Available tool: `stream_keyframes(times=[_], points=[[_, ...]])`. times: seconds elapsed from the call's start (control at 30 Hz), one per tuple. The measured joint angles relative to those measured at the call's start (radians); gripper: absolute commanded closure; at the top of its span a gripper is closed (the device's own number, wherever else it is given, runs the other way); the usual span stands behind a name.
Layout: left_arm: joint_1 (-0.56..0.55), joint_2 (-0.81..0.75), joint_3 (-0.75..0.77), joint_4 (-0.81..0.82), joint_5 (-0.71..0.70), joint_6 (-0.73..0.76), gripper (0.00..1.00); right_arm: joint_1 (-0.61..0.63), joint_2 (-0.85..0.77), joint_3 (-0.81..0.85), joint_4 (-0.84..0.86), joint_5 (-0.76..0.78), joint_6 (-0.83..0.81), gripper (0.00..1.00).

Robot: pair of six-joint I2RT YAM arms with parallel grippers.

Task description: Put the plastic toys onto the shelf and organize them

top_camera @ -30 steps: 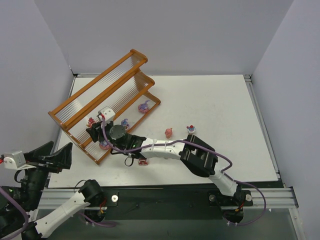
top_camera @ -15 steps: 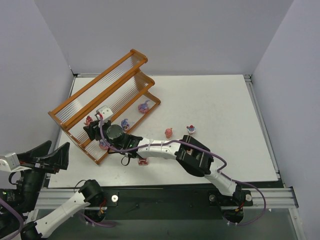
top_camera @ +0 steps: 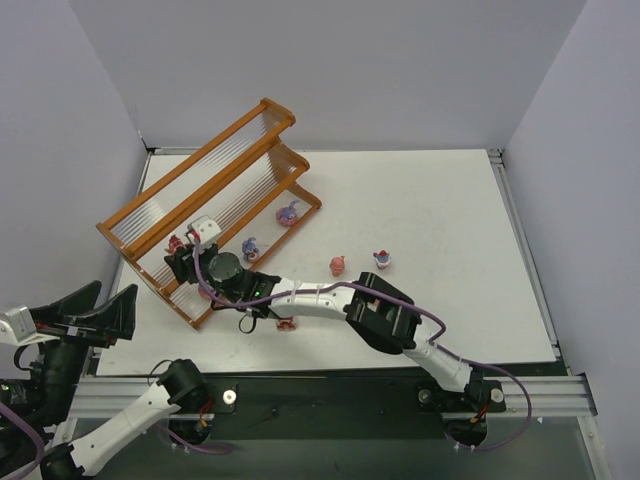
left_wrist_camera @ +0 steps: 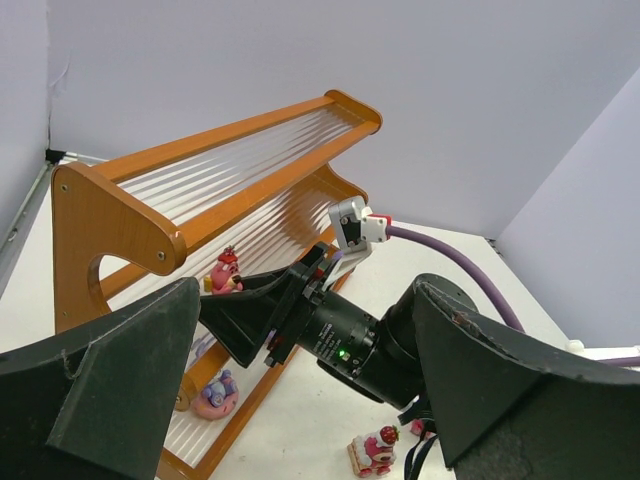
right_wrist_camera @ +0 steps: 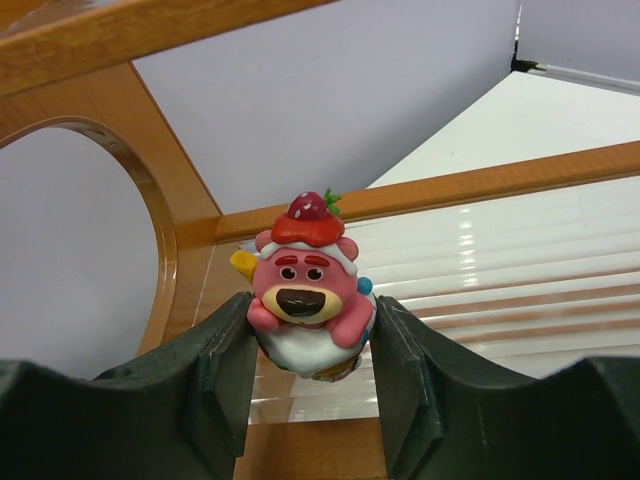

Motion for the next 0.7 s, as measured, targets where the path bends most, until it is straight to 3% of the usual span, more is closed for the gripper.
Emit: stream_keyframes(times=[0.33, 0.7], points=[[0.0, 0.0, 0.0, 0.0, 0.0, 0.0, 0.02, 0.015, 0.032, 0.042, -0.013, 0.017, -0.035, 0.78], [0.0, 0.0, 0.001, 0.0, -0.006, 0.0, 0.03, 0.021, 0.042, 0.055, -0.01, 0.032, -0.064, 0.5]])
